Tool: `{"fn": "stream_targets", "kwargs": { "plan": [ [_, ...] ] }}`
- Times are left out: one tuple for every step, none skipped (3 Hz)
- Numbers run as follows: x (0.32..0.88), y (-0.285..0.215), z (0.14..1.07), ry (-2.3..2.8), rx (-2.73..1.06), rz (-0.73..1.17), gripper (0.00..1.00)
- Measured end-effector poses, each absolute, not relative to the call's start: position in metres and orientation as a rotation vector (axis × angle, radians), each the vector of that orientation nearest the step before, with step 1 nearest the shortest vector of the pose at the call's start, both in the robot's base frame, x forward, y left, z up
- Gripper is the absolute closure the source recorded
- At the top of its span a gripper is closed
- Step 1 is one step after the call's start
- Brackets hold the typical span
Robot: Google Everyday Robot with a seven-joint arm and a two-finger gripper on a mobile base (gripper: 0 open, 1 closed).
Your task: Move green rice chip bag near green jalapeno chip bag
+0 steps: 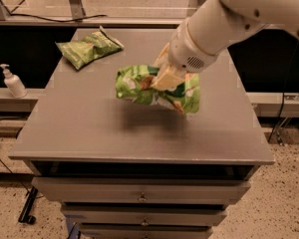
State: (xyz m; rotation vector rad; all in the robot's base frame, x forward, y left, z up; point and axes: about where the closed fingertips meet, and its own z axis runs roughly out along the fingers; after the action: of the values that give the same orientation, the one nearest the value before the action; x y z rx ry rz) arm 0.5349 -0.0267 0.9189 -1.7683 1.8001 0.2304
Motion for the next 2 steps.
{"fn": "stream_targets", "kwargs": {
  "plan": [
    [0.540,-0.026,0.936,1.776,-1.748,0.213,1.00],
    [0.526,-0.036,0.930,1.804,-1.729,0.229,1.00]
  ]
}}
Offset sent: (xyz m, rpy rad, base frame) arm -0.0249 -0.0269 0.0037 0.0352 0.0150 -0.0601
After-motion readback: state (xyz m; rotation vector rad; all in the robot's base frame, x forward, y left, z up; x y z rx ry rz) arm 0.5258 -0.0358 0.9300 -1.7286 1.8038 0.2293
